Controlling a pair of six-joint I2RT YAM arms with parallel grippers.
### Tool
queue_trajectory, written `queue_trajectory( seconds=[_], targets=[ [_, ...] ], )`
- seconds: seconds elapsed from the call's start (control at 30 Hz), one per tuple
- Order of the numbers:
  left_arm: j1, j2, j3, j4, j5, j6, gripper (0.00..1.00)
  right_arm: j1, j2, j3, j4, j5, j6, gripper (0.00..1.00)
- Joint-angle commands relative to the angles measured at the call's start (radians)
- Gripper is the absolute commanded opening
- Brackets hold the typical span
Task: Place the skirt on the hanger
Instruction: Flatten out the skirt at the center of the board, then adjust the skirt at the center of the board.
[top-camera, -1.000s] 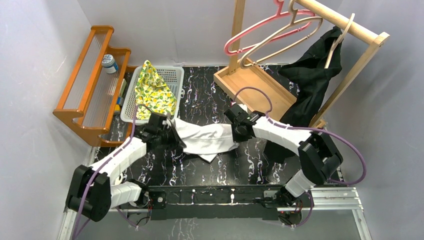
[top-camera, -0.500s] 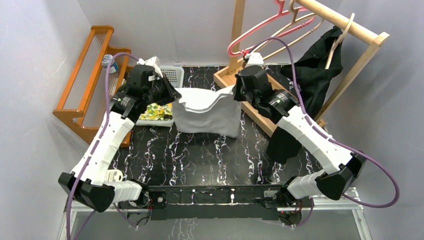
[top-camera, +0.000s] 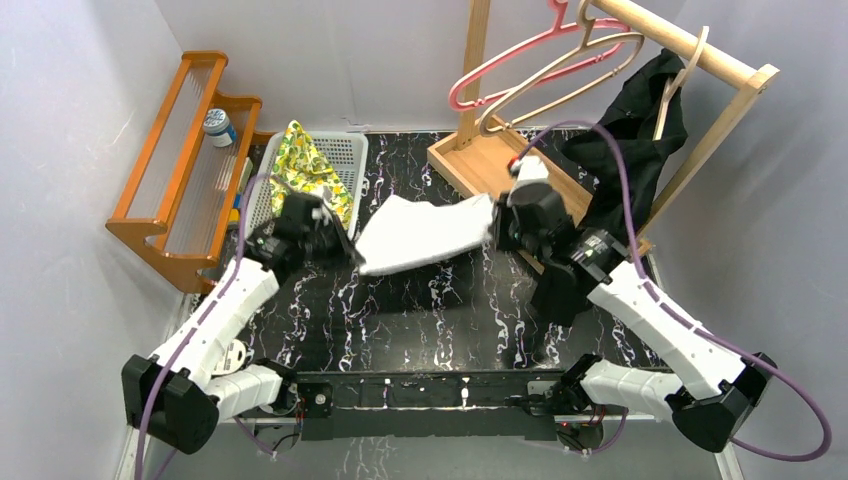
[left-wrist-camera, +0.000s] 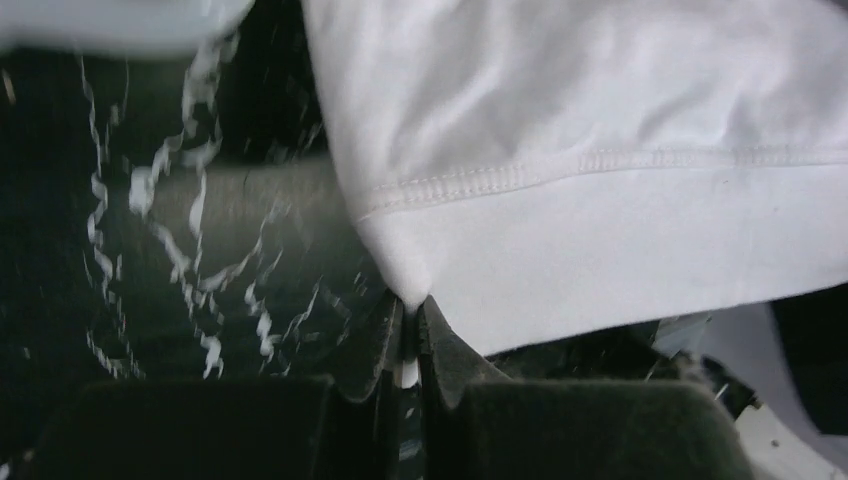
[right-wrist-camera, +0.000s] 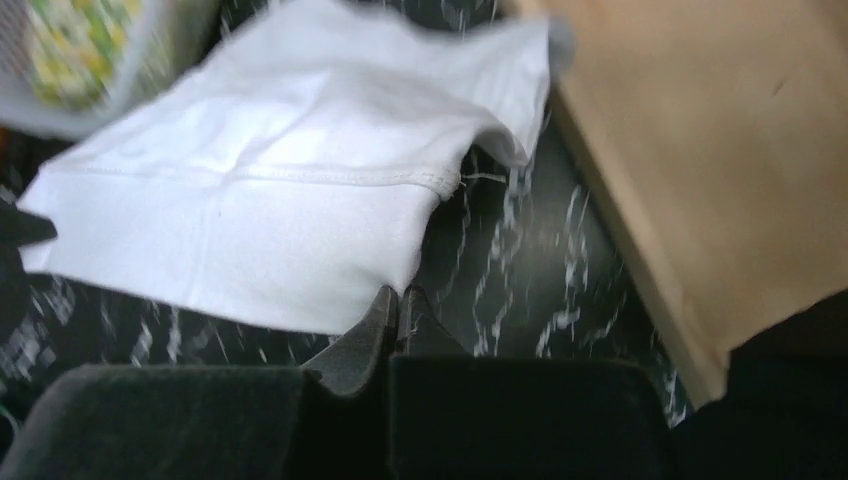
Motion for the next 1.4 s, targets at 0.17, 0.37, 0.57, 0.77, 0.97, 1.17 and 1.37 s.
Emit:
queue_trajectory(
  seconds=[0.17, 0.37, 0.57, 0.77, 0.97, 1.17, 1.37],
  targets=[
    [0.002, -0.065, -0.33, -0.056, 0.024, -0.189, 0.07, -0.003, -0.004, -0.327, -0.157, -0.353, 0.055, 0.0],
    [0.002, 0.02, -0.231, -0.165, -0.108, -0.127, 0.49, -0.003, 0.047, -0.262, -0.137, -0.356, -0.009, 0.5],
    [0.002, 0.037, -0.214, -0.072, -0.017, -0.062, 0.52, -0.003, 0.116, -0.208, -0.103, -0.334, -0.043, 0.54],
    [-0.027, 0.075, -0.235, 0.138, 0.1, -0.101, 0.52, -0.002, 0.222, -0.212, -0.028, -0.333, -0.032, 0.54],
    [-0.168, 0.195, -0.224, 0.258, 0.042, -0.138, 0.52, 0.0, 0.348, -0.222, 0.004, -0.286, -0.008, 0.52],
    [-0.266, 0.336, -0.244, 0.33, -0.021, -0.162, 0.51, 0.006, 0.465, -0.231, 0.058, -0.217, 0.017, 0.51],
    [-0.313, 0.436, -0.273, 0.352, -0.048, -0.167, 0.51, 0.011, 0.527, -0.26, 0.065, -0.23, 0.025, 0.51]
  ],
)
